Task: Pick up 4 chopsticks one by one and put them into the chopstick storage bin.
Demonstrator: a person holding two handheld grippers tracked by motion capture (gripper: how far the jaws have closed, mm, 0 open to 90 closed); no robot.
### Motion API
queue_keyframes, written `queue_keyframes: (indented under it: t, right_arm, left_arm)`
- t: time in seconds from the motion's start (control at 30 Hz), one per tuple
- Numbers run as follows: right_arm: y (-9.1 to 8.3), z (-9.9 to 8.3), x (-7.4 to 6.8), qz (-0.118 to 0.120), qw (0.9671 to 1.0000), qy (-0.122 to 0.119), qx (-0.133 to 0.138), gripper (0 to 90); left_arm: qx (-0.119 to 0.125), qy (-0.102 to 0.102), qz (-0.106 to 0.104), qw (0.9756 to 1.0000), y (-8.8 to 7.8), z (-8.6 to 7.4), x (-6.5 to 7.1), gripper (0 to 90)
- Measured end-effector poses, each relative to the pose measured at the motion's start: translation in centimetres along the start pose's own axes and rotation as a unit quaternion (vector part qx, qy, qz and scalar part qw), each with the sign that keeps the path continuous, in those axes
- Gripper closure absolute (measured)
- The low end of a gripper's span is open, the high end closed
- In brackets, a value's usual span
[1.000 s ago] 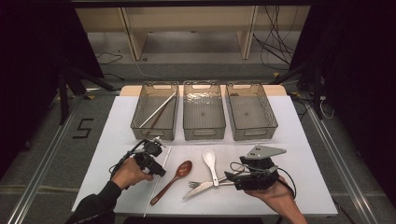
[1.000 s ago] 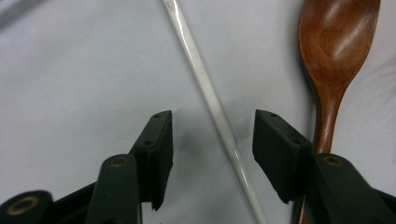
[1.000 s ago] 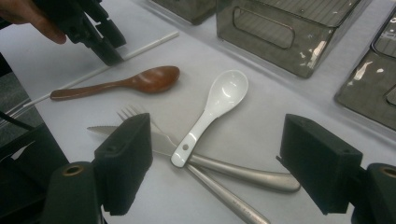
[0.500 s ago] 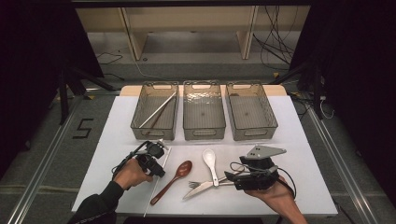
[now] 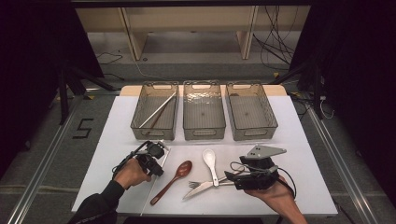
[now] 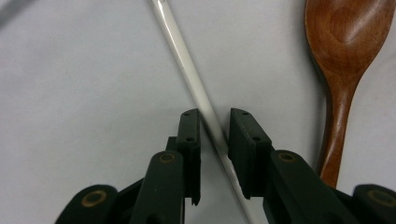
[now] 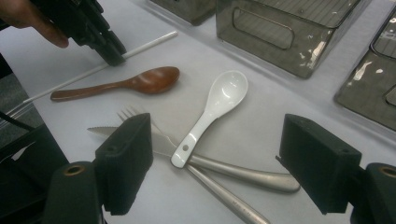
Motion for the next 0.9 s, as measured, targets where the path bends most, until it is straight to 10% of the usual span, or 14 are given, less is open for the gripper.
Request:
queue_keyframes:
  t: [0.9]
  right_arm:
    - [-0.06, -0.01, 0.09, -0.001, 1.0, 0.001, 0.0, 26.8]
  left_arm:
    - [-0.003, 0.003, -0.012, 0.9999, -0.02, 0.03, -0.41, 83.4]
Point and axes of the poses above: each handheld gripper's, and its own axes: y roughly forward along the jaws, z roughly out of its top, x roughly to its right, the point moved 9 cm from there along y, roughly forward along the jaws, and after that the axes turned 8 degrees about -y, right-handed, at the moved point
